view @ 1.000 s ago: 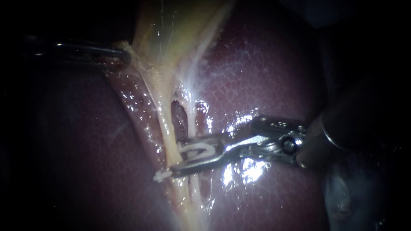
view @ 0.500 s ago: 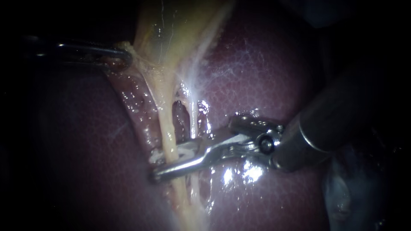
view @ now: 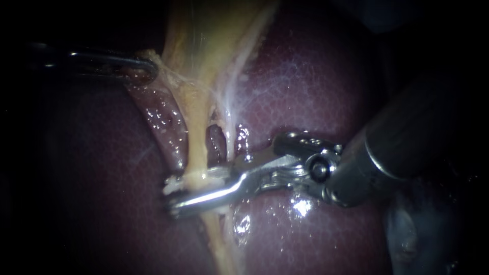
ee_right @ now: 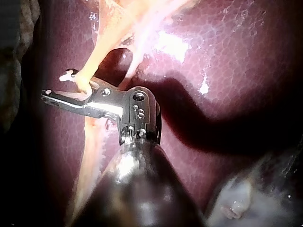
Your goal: Clipping second clip left tube
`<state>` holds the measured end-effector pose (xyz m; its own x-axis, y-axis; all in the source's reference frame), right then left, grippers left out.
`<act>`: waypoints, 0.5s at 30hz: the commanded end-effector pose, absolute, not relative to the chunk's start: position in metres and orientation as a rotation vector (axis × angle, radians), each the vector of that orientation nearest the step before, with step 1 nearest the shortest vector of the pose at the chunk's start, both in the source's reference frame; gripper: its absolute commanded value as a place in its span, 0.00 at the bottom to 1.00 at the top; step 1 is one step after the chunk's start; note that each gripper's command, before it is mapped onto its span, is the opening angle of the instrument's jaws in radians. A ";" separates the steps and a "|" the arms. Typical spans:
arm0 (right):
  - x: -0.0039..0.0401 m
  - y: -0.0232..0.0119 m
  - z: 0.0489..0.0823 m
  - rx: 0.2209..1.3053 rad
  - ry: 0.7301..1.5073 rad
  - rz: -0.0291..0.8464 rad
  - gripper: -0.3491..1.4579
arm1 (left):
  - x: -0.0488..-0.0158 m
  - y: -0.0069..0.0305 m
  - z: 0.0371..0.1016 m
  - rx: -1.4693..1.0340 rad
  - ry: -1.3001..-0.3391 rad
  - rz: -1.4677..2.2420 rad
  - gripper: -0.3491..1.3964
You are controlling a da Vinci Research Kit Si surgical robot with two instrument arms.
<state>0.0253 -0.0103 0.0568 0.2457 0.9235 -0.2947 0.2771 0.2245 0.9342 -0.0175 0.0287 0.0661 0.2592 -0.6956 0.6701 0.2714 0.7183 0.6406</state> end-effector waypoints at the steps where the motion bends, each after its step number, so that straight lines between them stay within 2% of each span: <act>1: 0.0252 -0.0102 0.0570 1.303 1.277 0.672 0.31 | -0.0175 0.0287 0.0660 0.442 -1.130 -0.685 0.00; 10: 0.0245 -0.0097 0.0578 1.305 1.276 0.669 0.00 | -0.0175 0.0287 0.0660 0.442 -1.130 -0.685 0.00; 15: 0.0245 -0.0098 0.0579 1.303 1.277 0.671 0.00 | -0.0175 0.0287 0.0660 0.442 -1.130 -0.685 0.00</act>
